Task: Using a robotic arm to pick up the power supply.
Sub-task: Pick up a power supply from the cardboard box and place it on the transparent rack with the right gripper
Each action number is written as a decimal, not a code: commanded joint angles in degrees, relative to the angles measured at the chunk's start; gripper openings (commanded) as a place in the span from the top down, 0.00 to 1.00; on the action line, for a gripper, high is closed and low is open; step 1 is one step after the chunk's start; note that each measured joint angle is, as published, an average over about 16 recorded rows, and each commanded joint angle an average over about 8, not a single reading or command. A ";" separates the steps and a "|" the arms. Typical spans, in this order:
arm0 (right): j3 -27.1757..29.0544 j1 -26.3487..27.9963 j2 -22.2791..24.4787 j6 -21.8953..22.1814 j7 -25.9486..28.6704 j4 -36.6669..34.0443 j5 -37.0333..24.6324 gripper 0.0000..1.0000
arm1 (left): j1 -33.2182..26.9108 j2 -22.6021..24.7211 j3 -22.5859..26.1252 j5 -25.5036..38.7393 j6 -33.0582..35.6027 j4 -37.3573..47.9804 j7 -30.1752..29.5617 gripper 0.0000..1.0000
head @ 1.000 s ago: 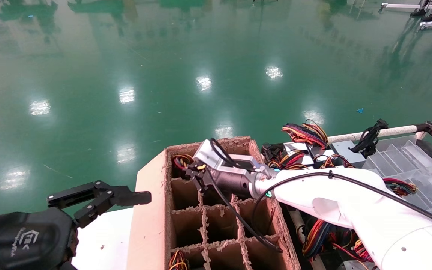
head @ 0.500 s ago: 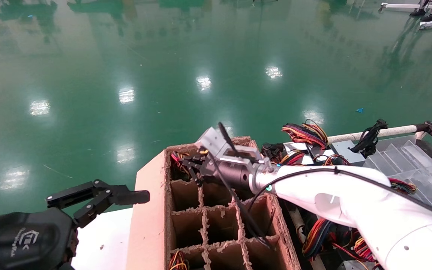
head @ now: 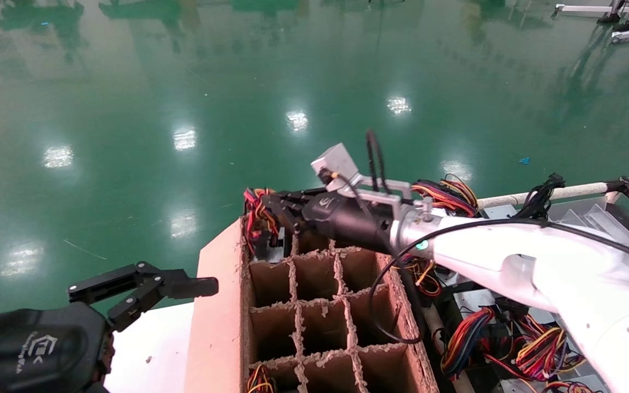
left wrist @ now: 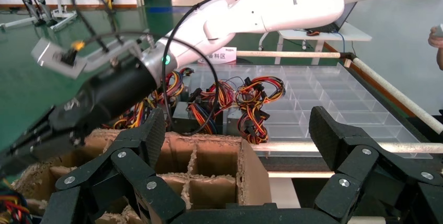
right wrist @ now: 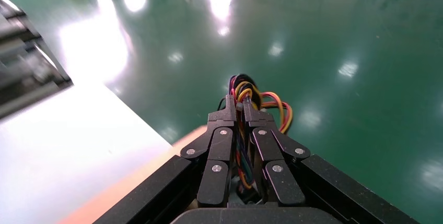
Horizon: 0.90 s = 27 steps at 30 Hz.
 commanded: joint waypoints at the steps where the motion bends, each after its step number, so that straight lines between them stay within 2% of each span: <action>1: 0.69 0.44 0.41 -2.08 -0.06 -1.08 1.16 1.00 | 0.00 0.00 0.01 -0.01 0.00 0.00 0.00 0.00; 16: 6.85 3.43 5.68 -19.10 2.89 -5.76 10.68 1.00 | -0.01 -0.03 0.06 -0.04 -0.03 0.00 0.03 0.00; 27: 9.85 6.49 14.24 -31.58 6.63 -6.45 15.25 1.00 | -0.02 -0.04 0.10 -0.07 -0.05 0.00 0.05 0.00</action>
